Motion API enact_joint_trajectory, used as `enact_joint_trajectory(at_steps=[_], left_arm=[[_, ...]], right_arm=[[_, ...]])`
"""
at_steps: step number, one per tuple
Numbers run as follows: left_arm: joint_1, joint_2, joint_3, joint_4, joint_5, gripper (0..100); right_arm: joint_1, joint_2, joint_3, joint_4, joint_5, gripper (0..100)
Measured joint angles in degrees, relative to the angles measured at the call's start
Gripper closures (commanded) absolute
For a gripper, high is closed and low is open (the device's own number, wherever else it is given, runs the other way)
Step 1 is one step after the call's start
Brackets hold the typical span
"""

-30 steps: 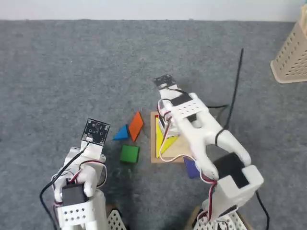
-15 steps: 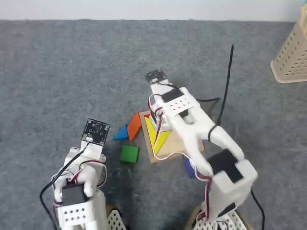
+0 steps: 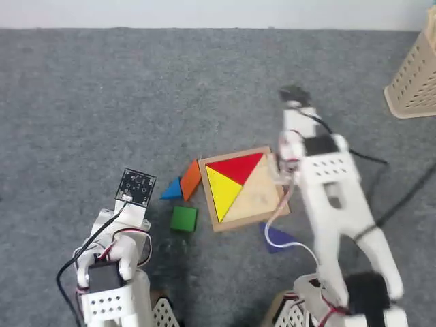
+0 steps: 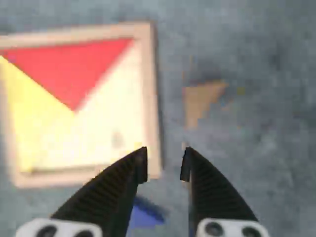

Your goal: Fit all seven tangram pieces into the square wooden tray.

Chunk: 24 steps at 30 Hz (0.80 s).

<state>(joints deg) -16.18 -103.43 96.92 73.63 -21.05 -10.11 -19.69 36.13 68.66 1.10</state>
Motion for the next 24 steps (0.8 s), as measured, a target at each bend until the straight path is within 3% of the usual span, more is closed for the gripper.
enact_joint_trajectory(at_steps=[4,7,10,14,18,24], left_arm=[[0.09,0.00,0.00,0.00,0.00,99],[2.55,0.00,0.00,0.00,0.00,99],[4.13,0.00,0.00,0.00,0.00,99],[3.96,0.00,0.00,-0.18,-1.05,99],[3.08,0.00,-0.35,-4.22,-8.35,98],[2.99,0.79,-10.81,-4.66,-8.79,89]], right_arm=[[7.38,-5.10,10.99,-2.02,8.53,89.5],[13.80,-8.53,18.20,-5.19,12.92,99.3],[18.64,-12.04,25.14,-10.11,16.97,98.0],[20.48,-16.26,33.49,-16.18,21.36,99.1],[21.01,-20.22,40.00,-19.60,24.70,99.2],[21.27,-26.46,43.52,-19.60,26.37,99.2]])
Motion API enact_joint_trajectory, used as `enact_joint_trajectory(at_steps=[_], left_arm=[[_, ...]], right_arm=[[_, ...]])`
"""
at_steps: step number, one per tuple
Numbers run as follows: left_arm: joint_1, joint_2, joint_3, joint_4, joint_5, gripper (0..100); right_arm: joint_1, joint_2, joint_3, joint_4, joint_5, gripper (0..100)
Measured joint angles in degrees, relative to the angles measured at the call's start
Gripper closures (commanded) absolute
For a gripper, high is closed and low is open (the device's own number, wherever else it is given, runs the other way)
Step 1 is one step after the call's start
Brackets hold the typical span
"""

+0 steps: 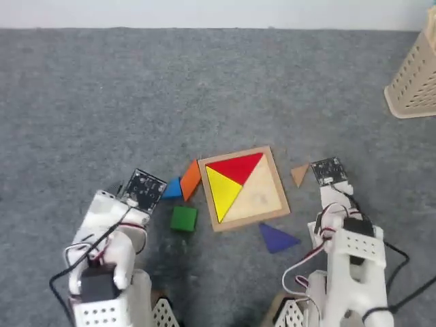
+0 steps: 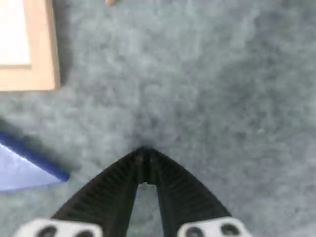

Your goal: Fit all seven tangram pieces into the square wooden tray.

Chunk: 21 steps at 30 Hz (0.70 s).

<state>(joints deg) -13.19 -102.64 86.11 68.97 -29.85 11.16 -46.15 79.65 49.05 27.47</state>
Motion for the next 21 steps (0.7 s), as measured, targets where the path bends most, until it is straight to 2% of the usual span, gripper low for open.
enact_joint_trajectory(at_steps=[5,9,12,16,21], left_arm=[[0.88,16.97,-14.51,0.00,0.00,89],[7.47,39.56,-26.99,0.88,0.09,89],[13.27,57.23,-34.55,0.70,2.81,89],[18.73,77.89,-42.46,-2.55,5.71,89],[20.92,95.03,-48.97,-8.00,7.03,89]], right_arm=[[0.00,-4.84,2.81,0.00,0.18,99.2],[0.00,-8.70,4.66,0.00,0.18,99.1],[0.00,-11.52,5.89,0.00,0.26,99.0],[0.00,-14.51,6.95,0.00,0.26,99.0],[0.00,-16.00,6.95,0.09,0.26,99.0]])
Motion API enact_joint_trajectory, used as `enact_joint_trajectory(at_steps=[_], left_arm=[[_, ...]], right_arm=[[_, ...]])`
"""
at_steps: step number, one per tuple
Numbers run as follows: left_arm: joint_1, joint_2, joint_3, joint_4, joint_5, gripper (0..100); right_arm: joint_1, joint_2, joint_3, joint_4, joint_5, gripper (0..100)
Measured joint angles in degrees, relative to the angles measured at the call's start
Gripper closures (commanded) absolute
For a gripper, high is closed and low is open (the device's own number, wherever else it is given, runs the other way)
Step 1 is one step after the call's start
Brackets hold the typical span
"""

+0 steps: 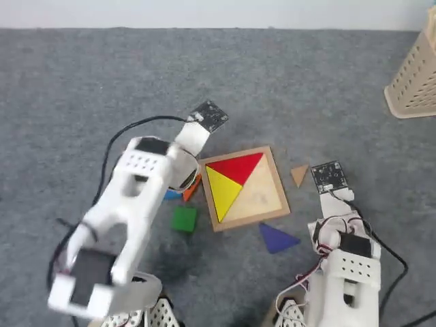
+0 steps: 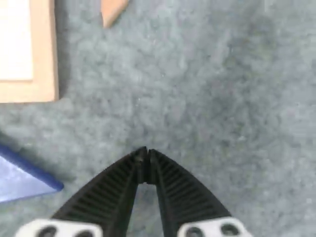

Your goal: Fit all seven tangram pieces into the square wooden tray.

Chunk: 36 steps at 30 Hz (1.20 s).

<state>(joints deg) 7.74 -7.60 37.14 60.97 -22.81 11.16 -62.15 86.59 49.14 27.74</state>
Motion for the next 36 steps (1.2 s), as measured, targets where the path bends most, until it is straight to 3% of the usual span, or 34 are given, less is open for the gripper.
enact_joint_trajectory(at_steps=[5,12,25,31,36], left_arm=[[0.18,10.99,-3.87,-1.85,0.18,86],[0.44,16.62,-8.97,-4.04,0.44,85],[0.18,21.27,-11.43,2.46,-0.09,85],[0.35,21.27,-11.43,2.73,-0.09,95],[0.26,21.27,-14.07,5.98,-0.09,95]], right_arm=[[0.00,0.00,0.00,0.00,0.00,99.0],[0.00,0.00,0.00,0.00,0.00,99.0],[0.00,0.00,0.00,0.00,0.00,99.0],[0.00,0.00,0.00,0.00,0.00,99.0],[0.00,0.00,0.00,0.00,0.00,99.0]])
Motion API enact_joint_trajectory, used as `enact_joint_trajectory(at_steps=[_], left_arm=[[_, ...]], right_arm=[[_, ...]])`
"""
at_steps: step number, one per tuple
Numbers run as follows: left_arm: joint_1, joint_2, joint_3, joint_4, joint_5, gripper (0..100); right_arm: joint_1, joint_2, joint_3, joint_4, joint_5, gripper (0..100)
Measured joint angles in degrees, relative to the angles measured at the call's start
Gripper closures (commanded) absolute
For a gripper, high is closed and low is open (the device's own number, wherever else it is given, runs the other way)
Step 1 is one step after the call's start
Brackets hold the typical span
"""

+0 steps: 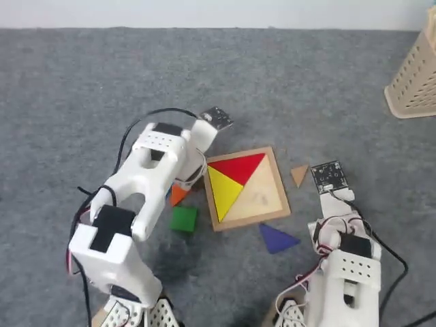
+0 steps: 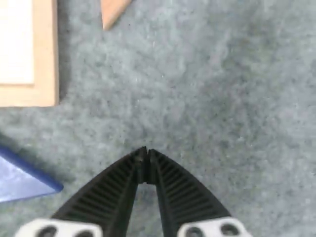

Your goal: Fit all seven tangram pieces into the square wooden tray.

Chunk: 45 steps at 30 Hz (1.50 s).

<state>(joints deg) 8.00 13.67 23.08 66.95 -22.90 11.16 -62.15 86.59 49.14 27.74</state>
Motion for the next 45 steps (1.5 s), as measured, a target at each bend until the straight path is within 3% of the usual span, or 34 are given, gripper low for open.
enact_joint_trajectory(at_steps=[7,14,18,27,38,45], left_arm=[[-0.44,1.14,-10.29,8.35,1.05,90],[-3.16,1.14,-13.63,8.62,2.73,89],[-5.54,-2.73,-9.23,6.51,1.76,88],[-3.87,-10.11,10.46,-5.01,-4.13,84],[-3.87,-6.15,10.64,-7.12,-4.48,86],[-3.43,-16.26,13.01,-5.80,-4.48,84]], right_arm=[[0.00,0.00,0.00,0.00,0.00,99.0],[0.00,0.00,0.00,0.00,0.00,99.0],[0.00,0.00,0.00,0.00,0.00,99.0],[0.00,0.00,0.00,0.00,0.00,99.0],[0.00,0.00,0.00,0.00,0.00,99.0],[0.00,0.00,0.00,0.00,0.00,99.0]])
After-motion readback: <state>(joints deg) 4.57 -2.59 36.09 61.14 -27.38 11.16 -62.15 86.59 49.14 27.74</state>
